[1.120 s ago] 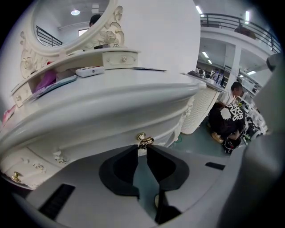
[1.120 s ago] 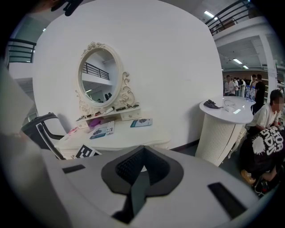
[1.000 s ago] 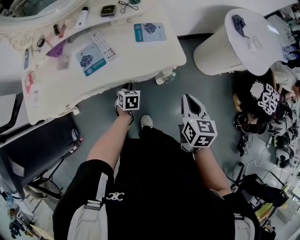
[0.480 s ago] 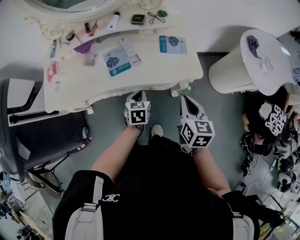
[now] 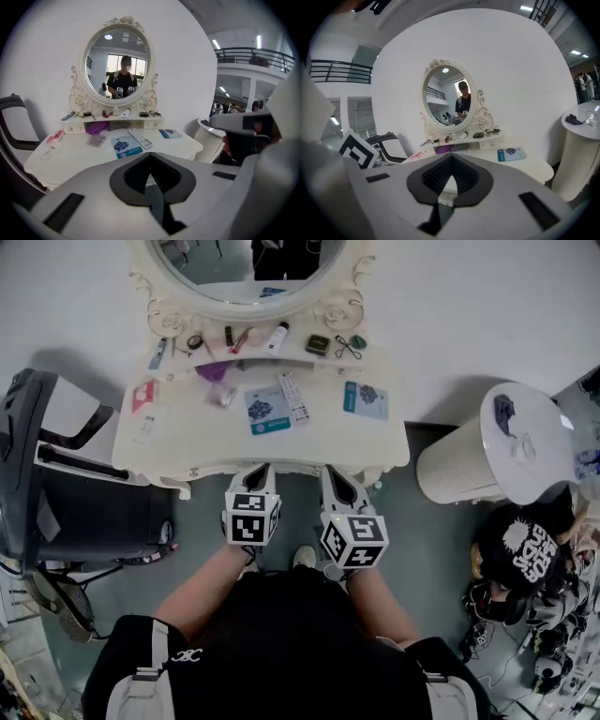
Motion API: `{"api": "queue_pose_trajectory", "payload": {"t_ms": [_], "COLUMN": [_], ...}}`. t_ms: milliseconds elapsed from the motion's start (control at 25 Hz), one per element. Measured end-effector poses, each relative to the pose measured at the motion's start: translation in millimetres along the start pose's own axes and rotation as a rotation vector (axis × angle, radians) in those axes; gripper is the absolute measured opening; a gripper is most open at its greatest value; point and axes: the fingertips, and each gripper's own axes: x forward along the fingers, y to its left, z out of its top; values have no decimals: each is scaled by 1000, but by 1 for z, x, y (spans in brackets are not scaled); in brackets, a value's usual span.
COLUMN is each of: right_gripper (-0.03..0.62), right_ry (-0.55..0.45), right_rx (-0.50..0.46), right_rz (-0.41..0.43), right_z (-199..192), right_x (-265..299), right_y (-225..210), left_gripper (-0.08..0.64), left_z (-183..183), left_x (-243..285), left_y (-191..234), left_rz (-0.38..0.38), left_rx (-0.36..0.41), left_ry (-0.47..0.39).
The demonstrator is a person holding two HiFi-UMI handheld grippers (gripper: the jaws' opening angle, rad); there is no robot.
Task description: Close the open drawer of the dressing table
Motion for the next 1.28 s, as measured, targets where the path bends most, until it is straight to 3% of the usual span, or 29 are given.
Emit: {"api": "queue_pose_trajectory", "payload": {"t_ms": [160,480,720,1280], "right_gripper": [11,9,9,9], "right_ry": [-38,-82,-106,-96], "right_rx": [-37,-97,-99,-112], "right_rz": [42,85,116,119], "right_z": [24,49,55,53], "right_x": [10,25,28,31], "right_y": [31,70,92,101], "left_gripper": [8,8,8,8], "left_z": [26,59,64,70], "left_x": [-34,-87,-101,-110], "left_y": [15,47,66,74], "left_rz": [10,63,85,81], "left_rx": [-39,-23,-46,-54], "left_ry": [-63,-150,-155,-184]}}
